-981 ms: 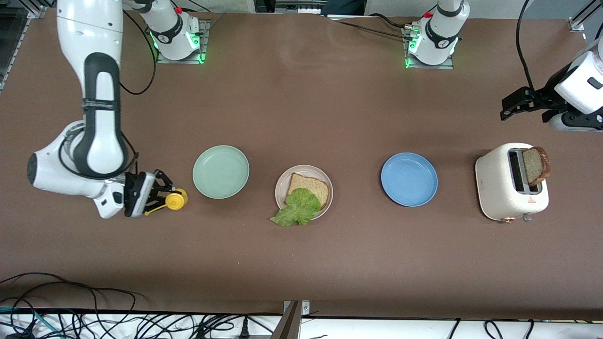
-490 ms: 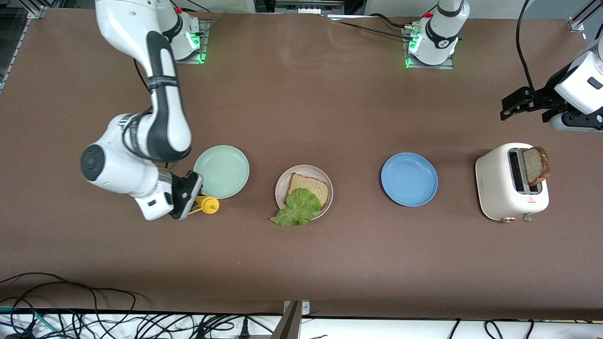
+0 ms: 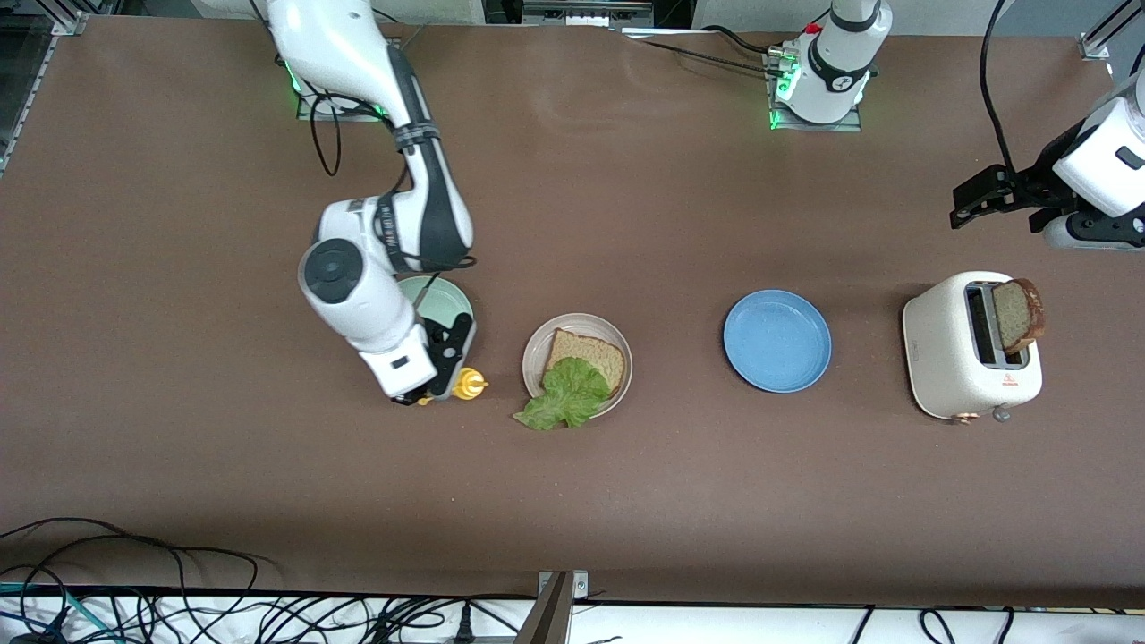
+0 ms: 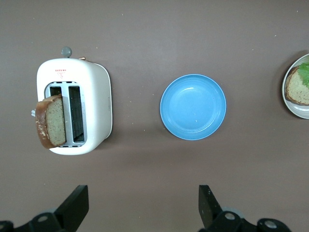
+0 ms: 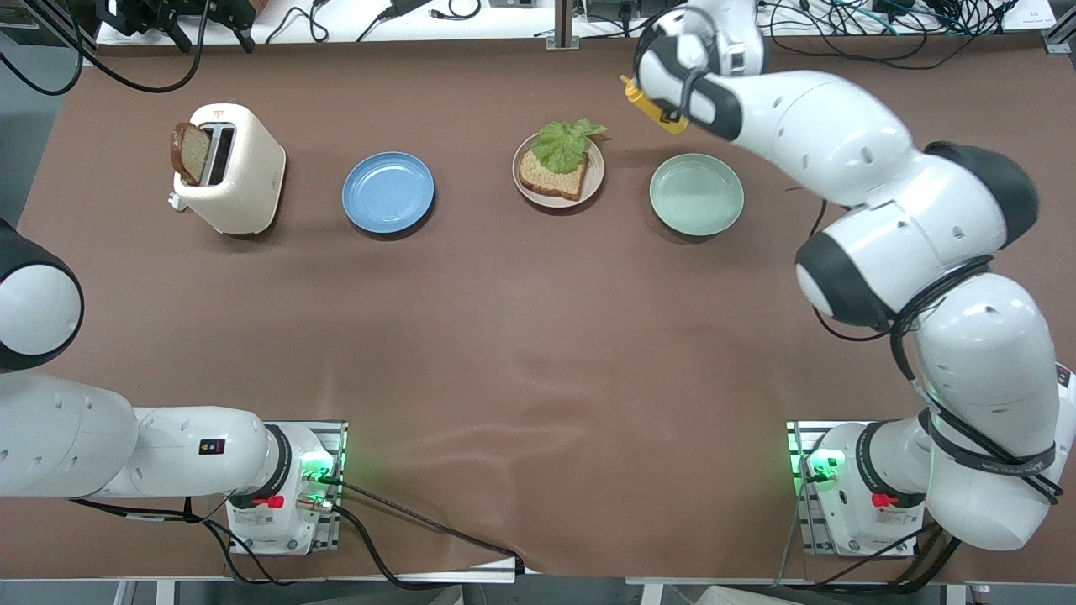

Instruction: Make sandwich on beige plate with both arms

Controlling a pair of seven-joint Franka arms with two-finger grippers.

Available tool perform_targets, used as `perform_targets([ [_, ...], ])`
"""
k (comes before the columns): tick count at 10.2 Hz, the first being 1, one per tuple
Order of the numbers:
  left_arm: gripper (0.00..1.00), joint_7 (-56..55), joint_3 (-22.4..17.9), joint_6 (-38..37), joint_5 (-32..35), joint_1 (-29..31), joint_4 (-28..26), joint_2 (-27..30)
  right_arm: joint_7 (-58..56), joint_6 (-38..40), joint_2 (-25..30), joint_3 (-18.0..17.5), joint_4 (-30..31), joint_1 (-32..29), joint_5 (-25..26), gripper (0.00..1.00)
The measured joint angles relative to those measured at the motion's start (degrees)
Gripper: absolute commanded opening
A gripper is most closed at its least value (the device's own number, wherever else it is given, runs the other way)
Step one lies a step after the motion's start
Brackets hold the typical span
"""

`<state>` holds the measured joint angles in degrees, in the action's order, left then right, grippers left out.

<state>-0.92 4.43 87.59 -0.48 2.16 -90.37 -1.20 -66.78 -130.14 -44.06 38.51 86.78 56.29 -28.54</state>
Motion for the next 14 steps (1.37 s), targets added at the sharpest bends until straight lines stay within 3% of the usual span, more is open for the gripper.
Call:
perform_targets([
  [5,1.0,0.0,0.0,0.0,0.0,0.0,0.0,0.0,1.9,-1.2,-1.3,0.0,-0.4,4.6,18.0,0.0],
  [8,1.0,0.0,0.0,0.0,0.0,0.0,0.0,0.0,9.1,-1.0,-1.6,-0.1,-0.4,8.8,29.5,0.0],
  [14,1.0,0.0,0.0,0.0,0.0,0.0,0.0,0.0,17.5,-1.1,-6.7,-0.2,-0.4,11.8,38.4,0.0],
])
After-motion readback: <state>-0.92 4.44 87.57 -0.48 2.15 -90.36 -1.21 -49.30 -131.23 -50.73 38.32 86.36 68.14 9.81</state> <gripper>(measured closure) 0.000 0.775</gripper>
